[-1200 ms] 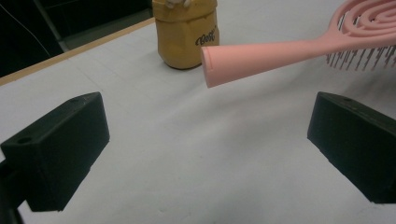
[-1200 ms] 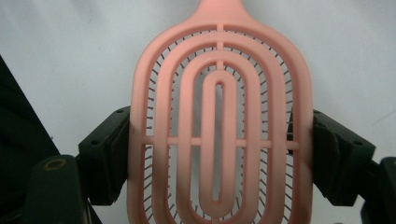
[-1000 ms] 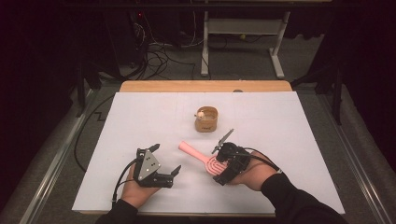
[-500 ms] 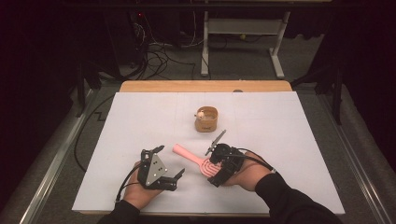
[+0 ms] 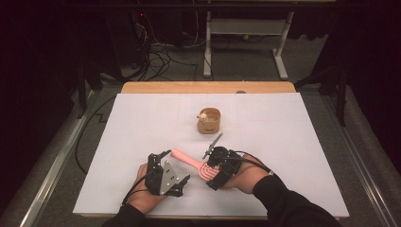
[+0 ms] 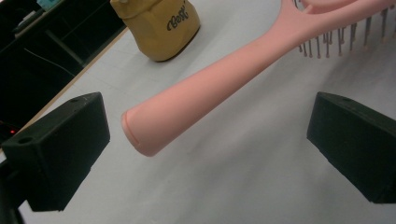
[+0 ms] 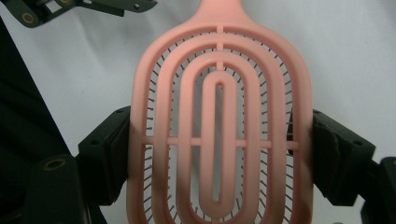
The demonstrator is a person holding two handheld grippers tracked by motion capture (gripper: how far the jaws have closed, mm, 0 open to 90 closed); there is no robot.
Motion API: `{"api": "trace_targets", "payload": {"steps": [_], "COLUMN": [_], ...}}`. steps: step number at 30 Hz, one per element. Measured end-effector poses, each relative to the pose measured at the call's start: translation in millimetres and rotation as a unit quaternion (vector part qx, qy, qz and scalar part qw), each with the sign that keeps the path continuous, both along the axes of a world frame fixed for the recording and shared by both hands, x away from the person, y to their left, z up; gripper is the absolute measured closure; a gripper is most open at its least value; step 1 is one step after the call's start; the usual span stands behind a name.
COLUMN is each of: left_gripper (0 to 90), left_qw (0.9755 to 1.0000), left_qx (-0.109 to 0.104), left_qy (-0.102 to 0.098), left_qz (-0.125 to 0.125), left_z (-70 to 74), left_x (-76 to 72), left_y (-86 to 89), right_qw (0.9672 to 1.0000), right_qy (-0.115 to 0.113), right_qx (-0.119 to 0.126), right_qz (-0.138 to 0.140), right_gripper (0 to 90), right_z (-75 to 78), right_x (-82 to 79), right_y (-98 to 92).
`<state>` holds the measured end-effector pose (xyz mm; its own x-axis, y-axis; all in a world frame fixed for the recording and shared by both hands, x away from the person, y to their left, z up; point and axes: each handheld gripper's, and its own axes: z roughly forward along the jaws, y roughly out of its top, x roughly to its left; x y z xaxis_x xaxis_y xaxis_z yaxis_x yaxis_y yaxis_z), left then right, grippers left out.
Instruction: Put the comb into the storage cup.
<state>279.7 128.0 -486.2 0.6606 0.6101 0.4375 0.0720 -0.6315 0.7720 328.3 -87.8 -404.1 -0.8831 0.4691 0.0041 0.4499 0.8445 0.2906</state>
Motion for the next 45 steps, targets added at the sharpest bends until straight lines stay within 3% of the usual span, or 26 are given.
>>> {"api": "trace_targets", "payload": {"steps": [3,9,14,24,29,36,39,41,42,45], "left_gripper": [0.0,1.0,1.4,4.0,12.9,15.2,21.6,31.2,31.2,38.2], "left_qw": [1.0000,0.9988,0.9957,0.9919,0.9902,0.9881,0.9871,0.9864,0.9843,0.9810], "left_qx": [0.007,0.045,0.084,0.114,0.126,0.138,0.145,0.149,0.161,0.176], "left_qy": [-0.004,-0.015,-0.037,-0.053,-0.059,-0.065,-0.066,-0.067,-0.073,-0.082], "left_qz": [0.004,0.013,0.013,0.017,0.014,0.019,0.015,0.010,0.006,-0.003], "left_z": [-0.5,-3.2,-3.1,-5.0,-5.5,-6.4,-7.5,-7.6,-8.4,-9.6], "left_x": [0.1,-0.4,-4.8,-6.9,-8.5,-9.1,-10.0,-10.6,-12.0,-14.1], "left_y": [-0.7,-3.6,-10.5,-15.4,-16.6,-17.4,-17.9,-17.7,-18.5,-20.6], "right_qw": [1.0000,1.0000,0.9999,0.9997,0.9996,0.9996,0.9995,0.9995,0.9995,0.9995], "right_qy": [0.002,0.002,0.002,0.001,0.000,0.000,0.000,0.000,0.000,-0.001], "right_qx": [0.000,0.000,-0.004,-0.006,-0.007,-0.010,-0.009,-0.009,-0.009,-0.006], "right_qz": [0.003,0.010,0.012,0.022,0.027,0.028,0.029,0.029,0.029,0.031], "right_gripper": [20.1,20.1,20.1,20.1,20.1,20.1,20.1,20.1,20.1,20.1], "right_z": [-0.7,-2.7,-3.2,-5.2,-6.0,-5.9,-6.1,-6.0,-6.0,-5.7], "right_x": [-0.6,0.4,0.7,-0.8,-1.3,-0.7,-0.3,-0.4,-0.3,-0.4], "right_y": [2.9,8.1,12.0,22.3,26.6,28.6,28.6,28.6,28.6,28.3]}}
